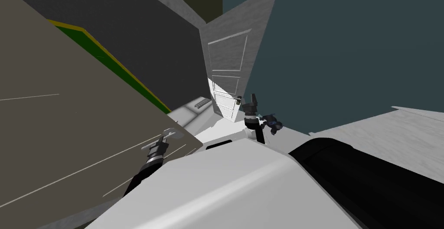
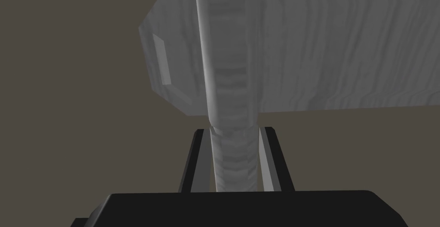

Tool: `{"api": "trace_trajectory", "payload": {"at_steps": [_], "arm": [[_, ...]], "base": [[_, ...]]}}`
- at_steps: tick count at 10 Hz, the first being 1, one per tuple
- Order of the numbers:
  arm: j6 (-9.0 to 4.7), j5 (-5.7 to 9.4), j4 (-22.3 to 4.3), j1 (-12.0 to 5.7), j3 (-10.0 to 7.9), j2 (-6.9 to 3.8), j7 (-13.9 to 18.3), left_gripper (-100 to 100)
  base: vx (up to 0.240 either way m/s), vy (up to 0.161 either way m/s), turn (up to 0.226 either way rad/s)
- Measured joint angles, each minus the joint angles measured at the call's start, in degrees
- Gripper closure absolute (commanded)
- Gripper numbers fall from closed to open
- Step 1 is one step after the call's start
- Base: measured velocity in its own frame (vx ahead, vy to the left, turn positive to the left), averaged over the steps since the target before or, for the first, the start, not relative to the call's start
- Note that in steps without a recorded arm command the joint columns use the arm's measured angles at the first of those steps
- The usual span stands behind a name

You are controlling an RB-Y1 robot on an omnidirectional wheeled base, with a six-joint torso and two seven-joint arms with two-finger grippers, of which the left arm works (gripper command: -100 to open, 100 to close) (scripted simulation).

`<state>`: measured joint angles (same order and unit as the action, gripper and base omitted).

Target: Pull the door open

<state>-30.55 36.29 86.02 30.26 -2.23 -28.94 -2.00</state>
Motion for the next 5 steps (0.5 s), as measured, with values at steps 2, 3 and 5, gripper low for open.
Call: {"api": "trace_trajectory", "payload": {"at_steps": [2, 3, 5], "arm": [[-0.86, 0.01, 0.3, 1.06, 1.19, -0.93, 0.6, 100], [-1.47, 0.0, 0.3, 1.28, 1.69, -1.48, 1.0, 100], [-1.91, -0.06, 0.2, 1.65, 2.4, -1.85, 1.3, 100]], "base": [[-0.234, 0.025, -0.137], [-0.229, 0.006, -0.111], [-0.118, 0.002, -0.091]]}}
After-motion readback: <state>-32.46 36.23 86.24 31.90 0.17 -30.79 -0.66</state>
